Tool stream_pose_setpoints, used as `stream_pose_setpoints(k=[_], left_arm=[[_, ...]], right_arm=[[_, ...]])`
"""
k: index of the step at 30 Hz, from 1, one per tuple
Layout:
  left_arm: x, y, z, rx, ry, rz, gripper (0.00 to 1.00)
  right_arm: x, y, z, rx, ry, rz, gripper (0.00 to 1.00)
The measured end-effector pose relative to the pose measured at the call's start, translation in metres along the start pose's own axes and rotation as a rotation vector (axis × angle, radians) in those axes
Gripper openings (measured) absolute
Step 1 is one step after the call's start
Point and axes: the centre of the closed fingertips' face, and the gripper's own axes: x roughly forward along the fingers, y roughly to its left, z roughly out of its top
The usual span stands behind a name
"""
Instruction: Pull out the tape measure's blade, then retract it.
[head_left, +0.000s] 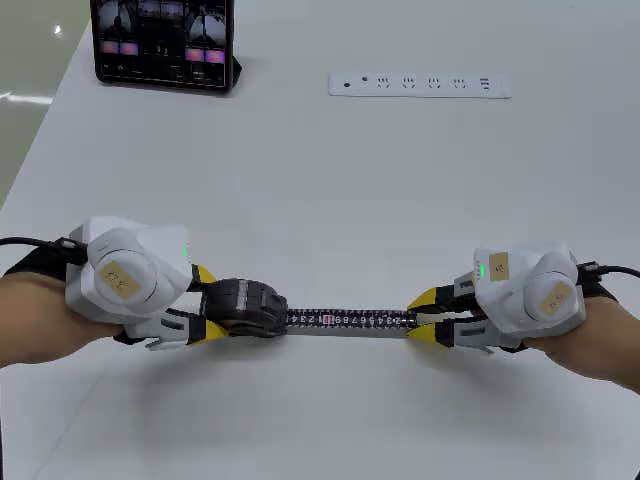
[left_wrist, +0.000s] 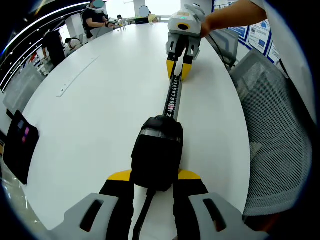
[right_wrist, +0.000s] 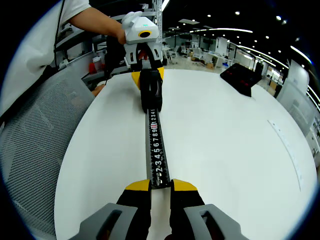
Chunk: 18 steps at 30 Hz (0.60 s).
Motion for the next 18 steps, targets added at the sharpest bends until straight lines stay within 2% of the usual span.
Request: stream_pose_setpoints(k=[18], left_arm=[[0.0,0.0,0.0,0.001,0.004,0.0,0.24]], right_arm=[[-0.015,-0.002,-0.017,-0.005,0.034,-0.01,0.1]])
